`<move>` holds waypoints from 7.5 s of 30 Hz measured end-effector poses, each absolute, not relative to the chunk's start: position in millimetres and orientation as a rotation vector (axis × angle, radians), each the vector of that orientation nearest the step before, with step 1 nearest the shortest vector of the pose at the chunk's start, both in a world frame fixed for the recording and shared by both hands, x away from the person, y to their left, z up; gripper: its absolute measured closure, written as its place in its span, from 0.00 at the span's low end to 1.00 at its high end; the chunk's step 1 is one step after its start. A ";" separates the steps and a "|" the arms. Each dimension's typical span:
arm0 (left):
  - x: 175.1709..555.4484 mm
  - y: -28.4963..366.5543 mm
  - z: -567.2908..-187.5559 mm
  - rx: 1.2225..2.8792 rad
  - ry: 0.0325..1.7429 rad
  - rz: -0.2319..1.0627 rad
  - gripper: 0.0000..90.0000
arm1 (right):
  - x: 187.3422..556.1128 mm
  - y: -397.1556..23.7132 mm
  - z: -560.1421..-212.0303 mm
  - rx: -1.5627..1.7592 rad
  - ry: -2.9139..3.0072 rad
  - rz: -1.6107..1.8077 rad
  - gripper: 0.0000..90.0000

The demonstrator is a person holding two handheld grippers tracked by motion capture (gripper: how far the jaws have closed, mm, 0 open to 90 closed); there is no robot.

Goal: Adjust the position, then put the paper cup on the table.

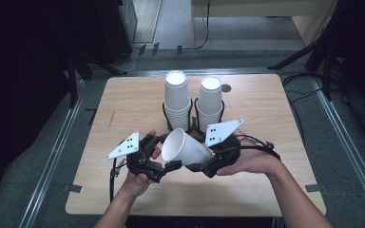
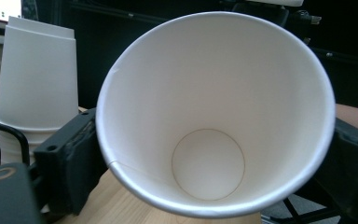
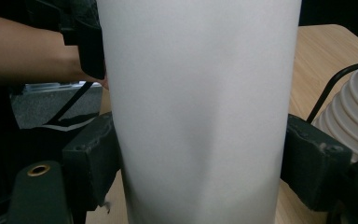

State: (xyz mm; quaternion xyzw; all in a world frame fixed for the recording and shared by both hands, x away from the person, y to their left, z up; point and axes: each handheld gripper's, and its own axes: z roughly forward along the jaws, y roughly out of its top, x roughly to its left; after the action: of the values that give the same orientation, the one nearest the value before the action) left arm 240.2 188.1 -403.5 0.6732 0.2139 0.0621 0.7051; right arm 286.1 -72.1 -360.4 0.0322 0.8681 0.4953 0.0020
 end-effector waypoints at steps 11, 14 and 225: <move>238.5 186.5 -402.4 1.508 0.454 0.143 0.14 | 286.0 -70.0 -361.7 0.087 2.732 1.547 0.23; 238.1 186.2 -402.3 1.513 0.452 0.146 0.14 | 285.9 -69.9 -361.9 0.089 2.738 1.542 0.23; 193.1 356.2 -482.2 1.525 1.196 0.681 0.00 | 259.1 -302.5 -505.1 1.354 1.679 1.393 0.00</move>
State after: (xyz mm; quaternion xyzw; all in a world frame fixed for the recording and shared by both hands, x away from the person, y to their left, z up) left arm 193.1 356.2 -482.2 0.6354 0.4982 0.2836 0.5174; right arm 259.1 -302.5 -505.1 0.5058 0.6272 0.5204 0.2830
